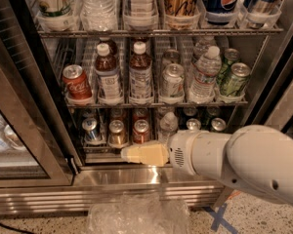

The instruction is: Pick 7up can from middle shelf of fridge

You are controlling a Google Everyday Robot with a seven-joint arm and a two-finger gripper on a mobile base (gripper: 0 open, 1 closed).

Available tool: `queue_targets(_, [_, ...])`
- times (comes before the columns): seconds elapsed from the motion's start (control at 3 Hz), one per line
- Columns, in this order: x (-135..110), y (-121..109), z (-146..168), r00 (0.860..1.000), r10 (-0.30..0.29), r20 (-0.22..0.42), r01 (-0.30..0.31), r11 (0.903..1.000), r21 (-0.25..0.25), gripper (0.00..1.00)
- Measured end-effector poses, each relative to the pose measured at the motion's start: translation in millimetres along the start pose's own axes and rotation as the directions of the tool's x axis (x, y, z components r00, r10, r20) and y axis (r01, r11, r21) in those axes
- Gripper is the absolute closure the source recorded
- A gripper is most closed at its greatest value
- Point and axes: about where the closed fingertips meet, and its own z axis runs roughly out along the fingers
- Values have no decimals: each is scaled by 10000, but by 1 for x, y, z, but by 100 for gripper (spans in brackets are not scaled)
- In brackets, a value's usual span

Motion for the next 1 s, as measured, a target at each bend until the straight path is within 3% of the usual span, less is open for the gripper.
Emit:
queue_targets(0.33, [-23,-18,16,9933,167,1141,-238,9978,615,0])
queue_targets(0.67, [-34,-28,14,9881,92,1533,-258,9940,1067,0])
queue_targets(1.0, [-34,-28,14,9878,100,1557,-270,9938,1078,0])
